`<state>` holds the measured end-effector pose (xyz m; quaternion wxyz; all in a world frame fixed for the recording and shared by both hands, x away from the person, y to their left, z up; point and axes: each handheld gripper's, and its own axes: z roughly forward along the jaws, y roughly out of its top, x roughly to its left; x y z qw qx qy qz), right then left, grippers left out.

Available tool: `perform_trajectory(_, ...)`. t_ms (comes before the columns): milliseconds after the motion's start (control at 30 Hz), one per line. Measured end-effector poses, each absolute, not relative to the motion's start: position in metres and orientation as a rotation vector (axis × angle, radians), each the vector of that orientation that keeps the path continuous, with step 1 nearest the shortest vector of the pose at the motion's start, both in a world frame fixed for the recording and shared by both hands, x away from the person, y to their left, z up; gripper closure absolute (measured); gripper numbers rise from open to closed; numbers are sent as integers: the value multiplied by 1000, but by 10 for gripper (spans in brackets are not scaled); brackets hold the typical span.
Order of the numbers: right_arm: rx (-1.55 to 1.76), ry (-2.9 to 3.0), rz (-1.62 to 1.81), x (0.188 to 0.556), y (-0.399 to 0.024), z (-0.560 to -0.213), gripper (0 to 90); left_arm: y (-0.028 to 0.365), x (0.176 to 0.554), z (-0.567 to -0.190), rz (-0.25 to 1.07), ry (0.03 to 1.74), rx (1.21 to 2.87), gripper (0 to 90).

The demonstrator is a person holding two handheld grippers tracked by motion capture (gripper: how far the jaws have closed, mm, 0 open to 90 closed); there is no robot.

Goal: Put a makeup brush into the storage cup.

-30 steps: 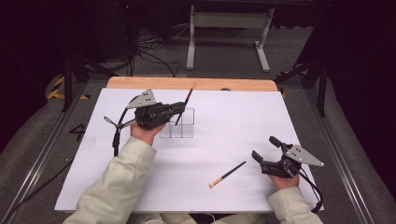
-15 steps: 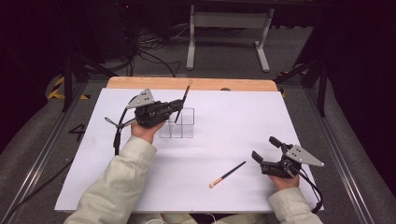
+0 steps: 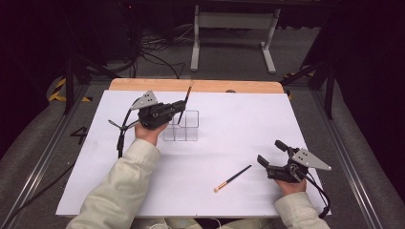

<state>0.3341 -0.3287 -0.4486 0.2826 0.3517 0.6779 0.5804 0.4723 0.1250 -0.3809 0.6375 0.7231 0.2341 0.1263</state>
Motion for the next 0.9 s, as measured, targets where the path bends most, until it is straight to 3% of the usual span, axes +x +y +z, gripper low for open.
perform_trajectory(900, 947, 1817, 1560, 334, -329, -449, 65, 126, 478, -396, 304, 583, 1707, 823)
